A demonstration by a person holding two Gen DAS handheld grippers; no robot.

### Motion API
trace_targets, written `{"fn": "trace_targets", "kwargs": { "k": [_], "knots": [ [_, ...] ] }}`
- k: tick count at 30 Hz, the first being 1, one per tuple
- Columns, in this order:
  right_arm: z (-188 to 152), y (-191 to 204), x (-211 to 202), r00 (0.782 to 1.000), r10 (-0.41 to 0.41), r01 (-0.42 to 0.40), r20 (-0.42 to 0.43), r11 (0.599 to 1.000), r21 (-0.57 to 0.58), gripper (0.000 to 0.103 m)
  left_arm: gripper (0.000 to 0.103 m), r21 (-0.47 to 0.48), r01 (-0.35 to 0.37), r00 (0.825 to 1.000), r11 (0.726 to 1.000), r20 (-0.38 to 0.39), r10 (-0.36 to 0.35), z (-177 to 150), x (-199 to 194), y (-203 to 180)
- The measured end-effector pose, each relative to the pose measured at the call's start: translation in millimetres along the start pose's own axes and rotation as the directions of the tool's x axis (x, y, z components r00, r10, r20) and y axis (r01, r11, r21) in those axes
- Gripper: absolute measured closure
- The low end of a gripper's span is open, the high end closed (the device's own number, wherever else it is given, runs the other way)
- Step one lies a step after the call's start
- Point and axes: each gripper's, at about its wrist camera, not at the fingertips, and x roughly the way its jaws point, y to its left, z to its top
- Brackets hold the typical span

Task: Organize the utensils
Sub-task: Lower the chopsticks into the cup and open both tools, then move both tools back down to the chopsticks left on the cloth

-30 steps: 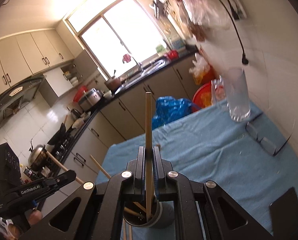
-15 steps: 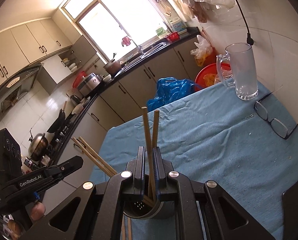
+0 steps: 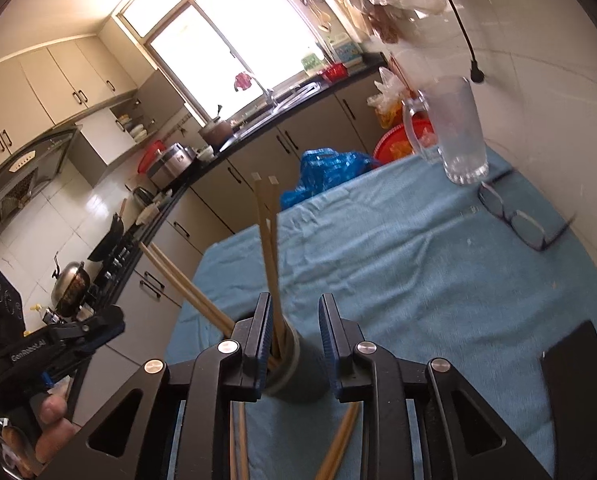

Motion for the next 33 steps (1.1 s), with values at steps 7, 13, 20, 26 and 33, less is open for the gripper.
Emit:
{"fn": "trace_targets", "kwargs": {
  "k": [7, 13, 20, 26, 33],
  "knots": [
    [-29.2, -7.7, -0.5, 0.998, -0.023, 0.024, -0.055, 1.000, 0.004, 0.077, 0.075, -0.023, -0.006, 0.999, 1.000, -0.041, 0.005, -32.3, -2.8, 14.4],
    [-56.6, -16.6, 1.9, 0.993, -0.045, 0.045, -0.111, 0.999, 0.002, 0.077, 0.075, -0.053, -0.027, 0.996, 0.998, -0.088, 0.023, -60.8, 2.6, 34.3],
    [-95.1, -33.6, 16.3, 0.973, -0.059, 0.064, -0.224, 0.998, 0.019, 0.077, 0.075, -0.141, -0.082, 0.981, 0.987, -0.186, 0.055, -102.4, 17.5, 82.0],
    [-114.7, -37.6, 22.9, 0.959, -0.064, 0.071, -0.275, 0.997, 0.015, 0.077, 0.075, -0.190, -0.129, 0.965, 0.973, -0.248, 0.080, -119.5, 32.7, 103.7],
    [-117.0, -40.9, 18.6, 0.960, -0.068, 0.076, -0.273, 0.997, 0.021, 0.077, 0.075, -0.155, -0.181, 0.954, 0.971, -0.267, 0.136, -119.4, 48.5, 100.3]
  ]
}}
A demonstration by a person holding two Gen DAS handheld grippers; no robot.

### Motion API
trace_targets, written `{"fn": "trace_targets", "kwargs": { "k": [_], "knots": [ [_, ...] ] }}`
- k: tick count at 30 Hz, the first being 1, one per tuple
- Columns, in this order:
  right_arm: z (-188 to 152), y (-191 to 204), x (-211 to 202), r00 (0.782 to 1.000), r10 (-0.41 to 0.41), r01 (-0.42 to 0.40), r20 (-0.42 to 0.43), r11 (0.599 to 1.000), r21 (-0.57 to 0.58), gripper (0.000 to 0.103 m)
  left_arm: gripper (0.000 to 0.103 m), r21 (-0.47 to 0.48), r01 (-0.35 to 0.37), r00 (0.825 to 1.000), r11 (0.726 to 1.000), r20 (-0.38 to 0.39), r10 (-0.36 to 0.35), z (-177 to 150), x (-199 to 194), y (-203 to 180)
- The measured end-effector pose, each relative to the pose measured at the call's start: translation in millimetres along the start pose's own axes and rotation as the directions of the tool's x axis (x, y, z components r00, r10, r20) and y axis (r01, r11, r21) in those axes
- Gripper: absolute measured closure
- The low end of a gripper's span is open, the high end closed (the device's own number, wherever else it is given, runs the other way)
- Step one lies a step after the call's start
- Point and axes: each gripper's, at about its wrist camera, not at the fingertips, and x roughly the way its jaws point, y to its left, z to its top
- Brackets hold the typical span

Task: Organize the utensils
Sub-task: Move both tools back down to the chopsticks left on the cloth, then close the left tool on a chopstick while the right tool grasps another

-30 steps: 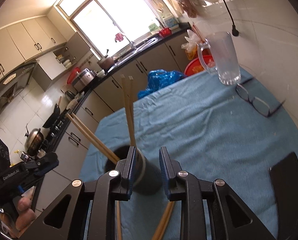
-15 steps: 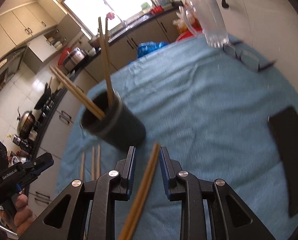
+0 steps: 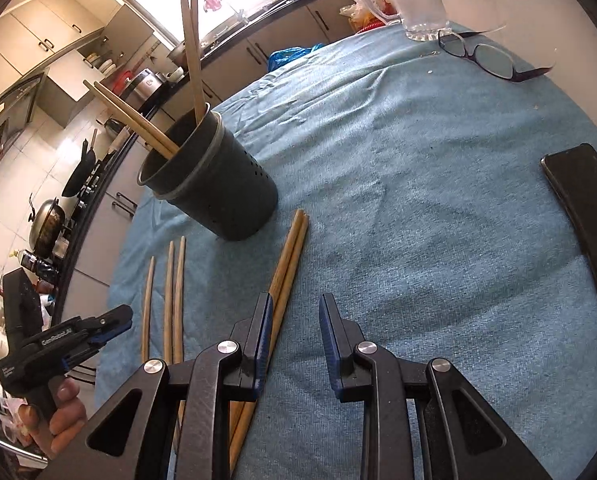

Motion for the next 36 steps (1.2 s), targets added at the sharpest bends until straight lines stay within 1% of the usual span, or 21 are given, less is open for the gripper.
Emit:
{"fn": "trace_targets", "kwargs": {
  "k": [3, 6, 12, 14, 16, 17, 18, 20, 21, 23, 27, 31, 33, 35, 36],
  "knots": [
    [-0.4, 0.6, -1.1, 1.000, 0.002, -0.002, -0.006, 1.000, 0.005, 0.077, 0.075, 0.027, -0.041, 0.999, 0.999, -0.003, 0.041, 0.2, 8.6, -5.1],
    [1.4, 2.0, 3.6, 1.000, -0.003, 0.003, -0.019, 1.000, 0.013, 0.077, 0.076, 0.059, -0.084, 0.996, 0.995, 0.020, 0.083, -0.9, 12.4, -11.4],
    [7.6, 15.5, 23.0, 0.998, -0.016, 0.016, -0.059, 1.000, -0.006, 0.077, 0.076, 0.099, -0.128, 0.990, 0.987, 0.063, 0.122, -4.6, 13.8, -15.4],
    [7.0, 24.9, 31.4, 0.997, -0.043, 0.040, -0.071, 0.998, -0.037, 0.077, 0.076, 0.100, -0.128, 0.990, 0.987, 0.066, 0.122, -4.9, 13.5, -15.0],
    [5.1, 28.6, 37.3, 0.995, -0.059, 0.055, -0.082, 0.997, -0.052, 0.080, 0.076, 0.100, -0.125, 0.991, 0.987, 0.067, 0.119, -4.7, 12.6, -14.4],
    [3.9, 32.2, 37.4, 0.994, -0.085, 0.079, -0.073, 0.994, -0.077, 0.086, 0.076, 0.100, -0.124, 0.991, 0.987, 0.067, 0.117, -4.6, 12.3, -13.9],
    [2.7, 34.4, 36.9, 0.991, -0.112, 0.105, -0.067, 0.989, -0.102, 0.088, 0.076, 0.101, -0.122, 0.991, 0.987, 0.067, 0.116, -4.5, 12.0, -13.5],
    [2.6, 31.8, 32.9, 0.992, -0.109, 0.102, -0.064, 0.990, -0.100, 0.090, 0.076, 0.103, -0.121, 0.991, 0.987, 0.067, 0.115, -5.0, 11.7, -13.4],
    [3.0, 29.3, 31.0, 0.992, -0.110, 0.103, -0.067, 0.990, -0.100, 0.094, 0.076, 0.103, -0.120, 0.991, 0.987, 0.066, 0.114, -4.9, 11.6, -13.2],
    [3.4, 19.5, 25.0, 0.990, -0.122, 0.116, -0.067, 0.989, -0.088, 0.095, 0.076, 0.101, -0.121, 0.991, 0.988, 0.064, 0.115, -4.7, 12.2, -14.0],
    [6.9, -0.8, 16.4, 0.989, -0.134, 0.130, -0.066, 0.990, -0.057, 0.095, 0.076, 0.107, -0.137, 0.990, 0.985, 0.058, 0.131, -1.6, 15.2, -18.3],
    [10.5, -9.5, 15.9, 0.987, -0.142, 0.139, -0.076, 0.989, -0.042, 0.095, 0.077, 0.130, -0.168, 0.985, 0.977, 0.057, 0.161, 2.0, 19.5, -23.6],
    [12.2, -9.4, 16.2, 0.986, -0.151, 0.147, -0.076, 0.988, -0.053, 0.095, 0.079, 0.143, -0.184, 0.982, 0.973, 0.060, 0.177, 3.7, 21.4, -25.7],
    [13.8, -3.9, 20.2, 0.982, -0.172, 0.166, -0.077, 0.983, -0.082, 0.094, 0.085, 0.152, -0.209, 0.977, 0.966, 0.071, 0.200, 4.2, 22.6, -26.9],
    [15.1, -1.0, 22.2, 0.979, -0.186, 0.178, -0.078, 0.979, -0.102, 0.094, 0.090, 0.152, -0.221, 0.975, 0.963, 0.073, 0.212, 4.1, 22.4, -26.5]
  ]
}}
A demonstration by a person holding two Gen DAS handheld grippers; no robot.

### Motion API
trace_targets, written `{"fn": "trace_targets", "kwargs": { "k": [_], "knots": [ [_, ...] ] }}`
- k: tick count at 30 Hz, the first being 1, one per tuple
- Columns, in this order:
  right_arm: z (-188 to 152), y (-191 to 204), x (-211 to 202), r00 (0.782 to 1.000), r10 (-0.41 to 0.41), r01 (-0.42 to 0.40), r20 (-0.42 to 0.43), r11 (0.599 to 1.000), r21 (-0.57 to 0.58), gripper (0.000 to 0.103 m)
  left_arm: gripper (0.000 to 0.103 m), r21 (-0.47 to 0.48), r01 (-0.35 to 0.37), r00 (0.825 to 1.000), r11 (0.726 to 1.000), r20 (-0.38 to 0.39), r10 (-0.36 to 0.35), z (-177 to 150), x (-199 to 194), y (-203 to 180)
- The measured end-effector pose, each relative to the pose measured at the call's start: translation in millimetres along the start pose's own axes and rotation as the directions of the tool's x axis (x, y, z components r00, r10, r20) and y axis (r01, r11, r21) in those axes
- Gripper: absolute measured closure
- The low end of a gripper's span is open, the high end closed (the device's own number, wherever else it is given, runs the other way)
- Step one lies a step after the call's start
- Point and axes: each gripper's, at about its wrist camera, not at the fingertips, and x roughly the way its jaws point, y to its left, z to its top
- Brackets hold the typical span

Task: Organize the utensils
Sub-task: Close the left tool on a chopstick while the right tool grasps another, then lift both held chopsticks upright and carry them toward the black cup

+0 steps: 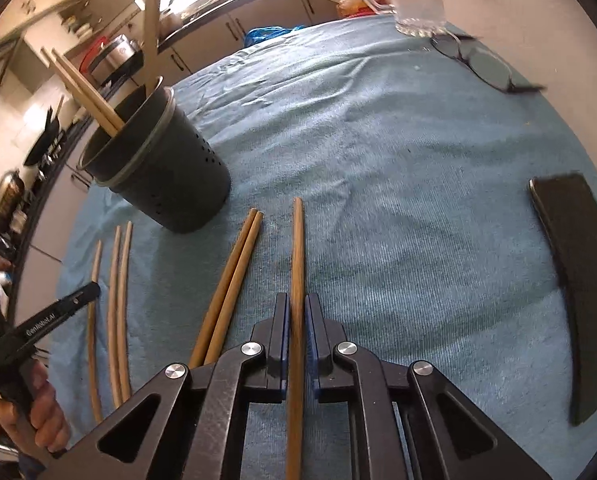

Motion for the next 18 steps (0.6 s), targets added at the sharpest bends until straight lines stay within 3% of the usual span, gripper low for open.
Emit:
{"fn": "trace_targets", "kwargs": {
  "k": [5, 9, 14, 18],
  "knots": [
    [6.0, 10.4, 5.2, 0.999, -0.052, 0.053, 0.012, 0.995, -0.081, 0.094, 0.097, -0.030, 0.032, 0.999, 0.999, -0.008, -0.032, -1.4, -2.0, 11.5],
    [7.1, 7.0, 3.5, 0.999, -0.027, 0.028, 0.022, 0.997, -0.076, 0.095, 0.097, -0.066, 0.091, 0.996, 0.994, 0.002, -0.091, -6.6, -9.9, 21.1],
    [3.0, 2.5, -19.8, 0.995, 0.044, -0.040, 0.086, 0.998, -0.041, 0.096, 0.097, -0.057, 0.129, 0.988, 0.990, 0.099, -0.123, -11.4, -45.6, 22.5],
    [-1.8, 8.1, -49.5, 0.981, 0.092, -0.082, 0.170, 0.995, -0.065, 0.096, 0.097, -0.053, 0.167, 0.971, 0.985, 0.182, -0.155, -15.4, -82.0, 22.0]
  ]
}}
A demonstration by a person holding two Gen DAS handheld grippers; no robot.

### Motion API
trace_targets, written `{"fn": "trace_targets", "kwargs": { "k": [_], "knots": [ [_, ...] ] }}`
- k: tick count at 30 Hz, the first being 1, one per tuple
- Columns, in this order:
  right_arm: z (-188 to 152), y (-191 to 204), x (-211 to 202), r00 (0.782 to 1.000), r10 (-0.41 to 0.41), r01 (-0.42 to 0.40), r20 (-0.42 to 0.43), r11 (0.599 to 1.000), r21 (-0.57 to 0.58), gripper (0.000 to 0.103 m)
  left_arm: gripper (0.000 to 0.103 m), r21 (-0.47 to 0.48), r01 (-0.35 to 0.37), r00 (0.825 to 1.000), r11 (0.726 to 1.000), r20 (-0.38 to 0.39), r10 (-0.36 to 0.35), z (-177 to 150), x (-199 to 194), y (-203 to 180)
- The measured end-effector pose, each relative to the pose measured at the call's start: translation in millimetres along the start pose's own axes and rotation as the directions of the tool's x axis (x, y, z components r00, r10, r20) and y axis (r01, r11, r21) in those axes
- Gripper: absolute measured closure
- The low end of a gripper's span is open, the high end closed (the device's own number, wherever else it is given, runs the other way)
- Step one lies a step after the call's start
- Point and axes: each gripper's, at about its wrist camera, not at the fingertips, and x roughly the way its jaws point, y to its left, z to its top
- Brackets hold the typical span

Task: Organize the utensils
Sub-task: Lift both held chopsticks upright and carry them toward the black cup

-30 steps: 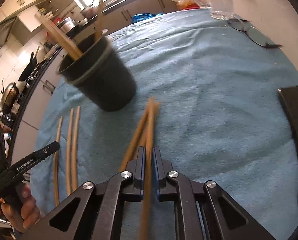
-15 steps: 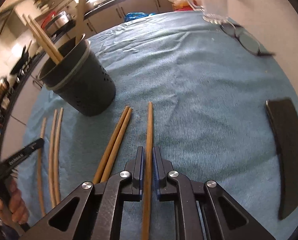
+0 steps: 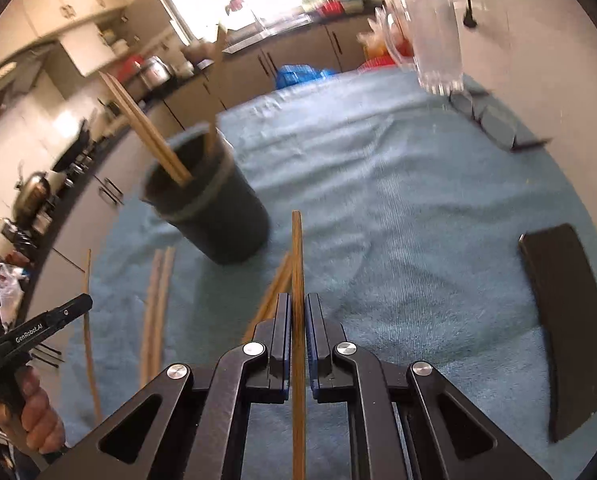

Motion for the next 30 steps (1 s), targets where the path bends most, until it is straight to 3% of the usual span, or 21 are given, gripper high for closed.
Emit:
{"fn": "trace_targets", "kwargs": {
  "k": [5, 11, 30],
  "knots": [
    [-6.0, 8.6, -40.4, 0.991, 0.048, -0.045, 0.128, 0.999, -0.023, 0.095, 0.097, 0.027, 0.024, 0.998, 0.999, 0.059, -0.026, -4.5, -34.0, -13.3],
    [-15.6, 14.9, -72.4, 0.974, 0.084, -0.079, 0.212, 0.996, -0.030, 0.095, 0.097, 0.055, 0.054, 0.993, 0.997, 0.103, -0.059, -11.7, -61.9, -25.2],
    [-31.4, 23.8, -109.1, 0.940, 0.113, -0.102, 0.323, 0.994, -0.050, 0.095, 0.097, 0.104, 0.091, 0.985, 0.990, 0.134, -0.105, -22.9, -90.0, -42.6]
  ]
}}
